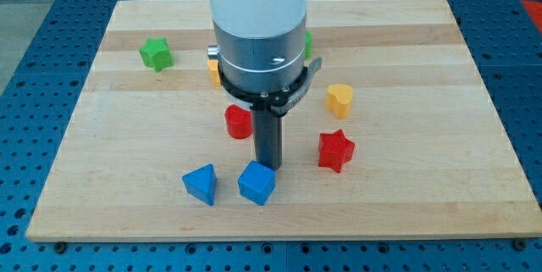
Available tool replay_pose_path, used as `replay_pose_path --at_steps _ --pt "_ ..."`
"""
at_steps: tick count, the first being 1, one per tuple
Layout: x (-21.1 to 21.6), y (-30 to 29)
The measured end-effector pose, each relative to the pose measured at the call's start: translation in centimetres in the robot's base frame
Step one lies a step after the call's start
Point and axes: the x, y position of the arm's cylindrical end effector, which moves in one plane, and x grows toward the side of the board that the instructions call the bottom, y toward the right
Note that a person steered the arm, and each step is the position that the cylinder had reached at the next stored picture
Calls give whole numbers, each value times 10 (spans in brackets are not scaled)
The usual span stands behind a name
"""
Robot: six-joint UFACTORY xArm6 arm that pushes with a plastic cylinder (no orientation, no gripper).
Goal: Push red circle above the blue triangle
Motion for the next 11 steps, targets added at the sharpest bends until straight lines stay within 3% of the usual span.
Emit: replay_pose_path --at_steps 2,3,4,7,9,11 --pt "-46 59" --pt "-100 60" --pt "-123 38" --pt "-70 -72" --pt "-13 -108" --pt "-27 -118"
